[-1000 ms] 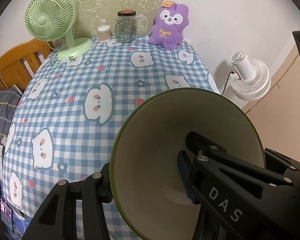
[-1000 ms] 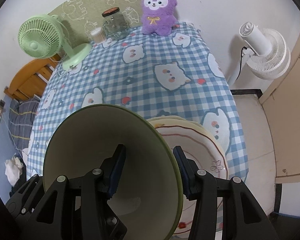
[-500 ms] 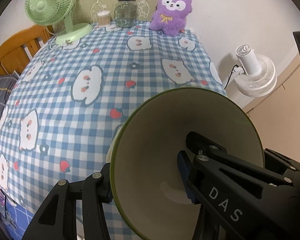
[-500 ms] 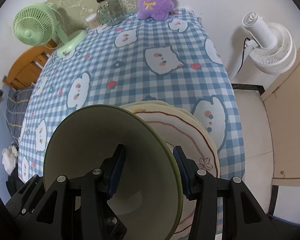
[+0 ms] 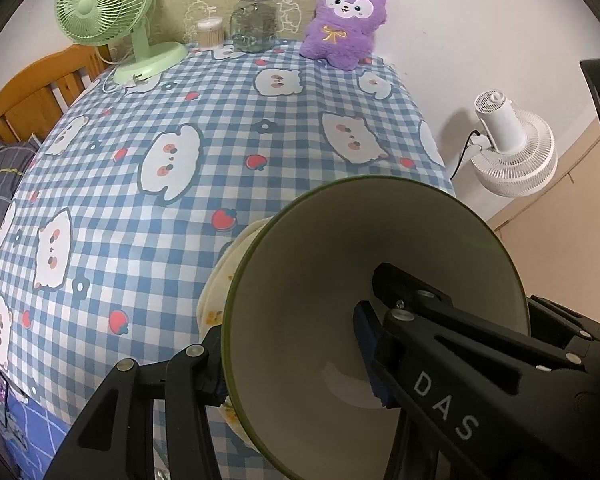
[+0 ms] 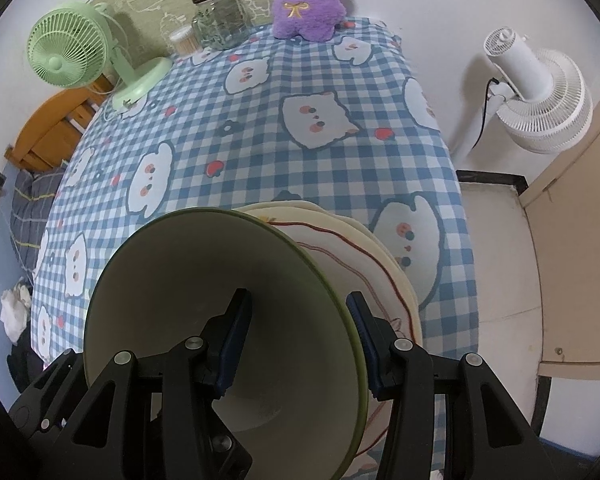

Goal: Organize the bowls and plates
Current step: 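Lift the bowl stack with both grippers and carry it over the plate stack, then lower the bowl stack onto the plate stack and open both grippers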

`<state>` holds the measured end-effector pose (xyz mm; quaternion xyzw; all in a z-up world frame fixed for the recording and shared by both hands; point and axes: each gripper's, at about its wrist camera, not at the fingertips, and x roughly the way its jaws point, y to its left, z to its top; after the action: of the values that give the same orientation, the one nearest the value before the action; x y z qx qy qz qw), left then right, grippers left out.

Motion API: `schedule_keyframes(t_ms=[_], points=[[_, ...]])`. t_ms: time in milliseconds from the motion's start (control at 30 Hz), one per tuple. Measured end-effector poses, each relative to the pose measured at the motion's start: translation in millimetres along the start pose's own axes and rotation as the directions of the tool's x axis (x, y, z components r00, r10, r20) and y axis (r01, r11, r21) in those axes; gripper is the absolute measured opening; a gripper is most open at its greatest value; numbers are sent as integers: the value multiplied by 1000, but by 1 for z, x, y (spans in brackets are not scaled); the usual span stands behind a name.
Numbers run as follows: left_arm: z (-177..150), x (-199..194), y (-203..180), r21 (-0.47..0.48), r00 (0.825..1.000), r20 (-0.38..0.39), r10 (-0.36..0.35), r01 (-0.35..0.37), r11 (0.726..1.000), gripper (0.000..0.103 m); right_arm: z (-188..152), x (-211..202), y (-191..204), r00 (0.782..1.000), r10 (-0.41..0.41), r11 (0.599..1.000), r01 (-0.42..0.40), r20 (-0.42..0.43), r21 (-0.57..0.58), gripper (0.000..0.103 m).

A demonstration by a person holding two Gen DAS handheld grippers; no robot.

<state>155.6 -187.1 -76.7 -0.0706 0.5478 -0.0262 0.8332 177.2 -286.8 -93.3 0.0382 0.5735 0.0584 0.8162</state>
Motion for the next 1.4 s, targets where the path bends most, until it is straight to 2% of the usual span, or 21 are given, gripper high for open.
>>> schedule_keyframes(t_ms=[333, 533, 767, 833, 1167, 1400], points=[[-1, 3, -1, -14, 999, 35, -15, 15, 1000, 54, 1, 2, 0, 1000, 11, 1000, -10, 28, -14, 54], [-3, 4, 0, -13, 999, 50, -19, 19, 1000, 61, -1, 2, 2, 998, 21, 1000, -20, 51, -24, 55], [-4, -1, 3, -17, 997, 72, 16, -15, 1000, 72, -1, -2, 3, 997, -17, 999, 21, 80, -41, 73], [-4, -3, 4, -14, 997, 80, 19, -18, 1000, 73, 0, -3, 1, 996, -23, 999, 26, 82, -37, 75], [2, -18, 4, 0, 992, 122, 33, -34, 999, 78, 5, -22, 6, 991, -1, 999, 7, 130, -45, 76], [8, -34, 2, 14, 988, 151, 26, -28, 1000, 79, 9, -44, 11, 985, -24, 998, 34, 170, -57, 76]])
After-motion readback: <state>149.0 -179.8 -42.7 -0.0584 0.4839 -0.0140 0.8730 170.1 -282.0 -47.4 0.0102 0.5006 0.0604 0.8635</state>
